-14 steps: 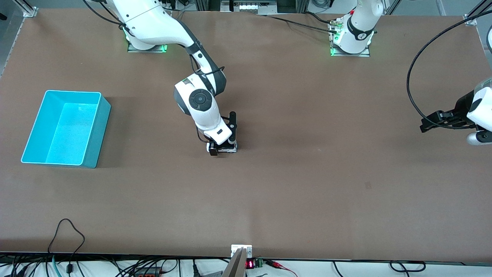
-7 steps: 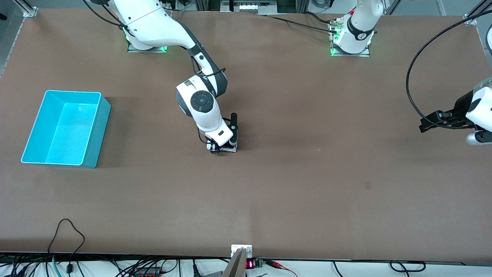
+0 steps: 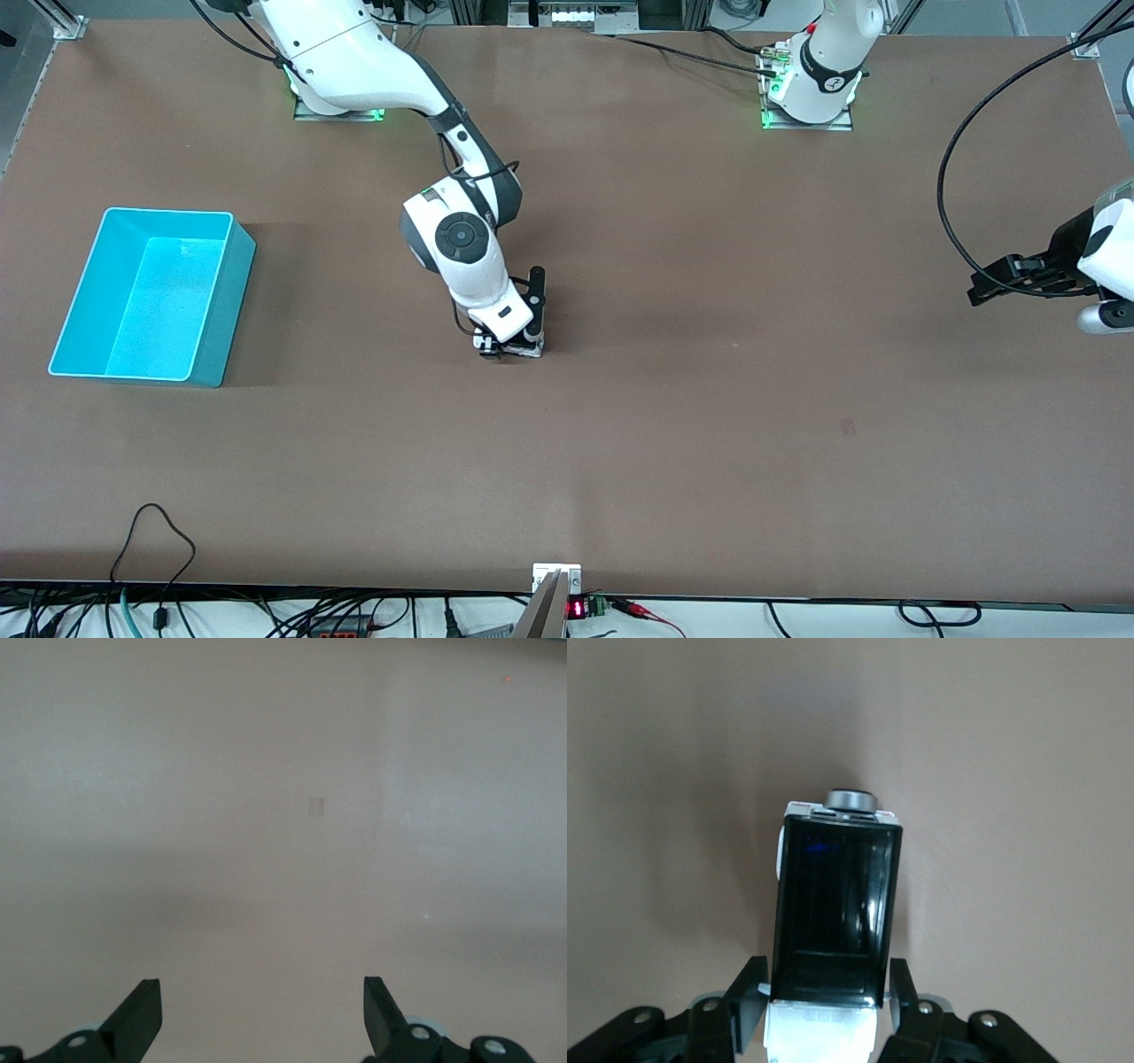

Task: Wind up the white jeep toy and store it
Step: 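Grasp the jeep with the right gripper and lift it, then carry the jeep with the right gripper over the blue bin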

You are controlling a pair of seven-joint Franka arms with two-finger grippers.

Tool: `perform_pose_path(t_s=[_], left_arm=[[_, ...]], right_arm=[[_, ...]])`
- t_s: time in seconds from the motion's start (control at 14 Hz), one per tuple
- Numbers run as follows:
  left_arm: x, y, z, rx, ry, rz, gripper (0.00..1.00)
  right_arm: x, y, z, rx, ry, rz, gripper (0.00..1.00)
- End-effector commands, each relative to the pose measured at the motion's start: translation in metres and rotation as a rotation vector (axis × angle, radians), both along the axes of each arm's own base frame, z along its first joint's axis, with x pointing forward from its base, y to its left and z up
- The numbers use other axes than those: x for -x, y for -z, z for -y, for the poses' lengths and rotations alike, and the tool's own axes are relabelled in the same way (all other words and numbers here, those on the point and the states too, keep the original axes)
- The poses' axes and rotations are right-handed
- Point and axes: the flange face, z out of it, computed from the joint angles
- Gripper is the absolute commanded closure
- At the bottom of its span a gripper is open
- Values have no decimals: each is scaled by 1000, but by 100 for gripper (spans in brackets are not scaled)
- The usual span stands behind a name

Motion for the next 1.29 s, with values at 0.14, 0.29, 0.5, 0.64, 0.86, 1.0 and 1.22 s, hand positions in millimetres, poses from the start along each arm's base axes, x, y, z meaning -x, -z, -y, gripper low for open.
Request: perform_pose_path(t_s=[0.14, 0.29, 0.5, 0.64, 0.86, 1.0, 1.22], left_arm=[[-7, -10, -6, 24, -17, 13, 0], [-6, -8, -10, 19, -15, 5, 0], [-2, -7, -8, 19, -15, -25, 0], [2, -8, -8, 23, -13, -42, 0], [6, -20, 3, 29, 3, -21, 0], [6, -21, 10, 32, 15, -17, 0], [8, -26, 20, 33, 34, -5, 0]], right_arm=[[-47, -55, 70, -9, 192, -21, 99], [-56, -93, 100, -2, 289, -41, 99], [-64, -138, 148, 9, 391, -69, 100], [-73, -160, 196, 16, 467, -91, 100], [-75, -184, 276, 48, 561, -166, 100], [-71, -202, 325, 55, 633, -196, 100], [-64, -227, 399, 55, 716, -208, 100]])
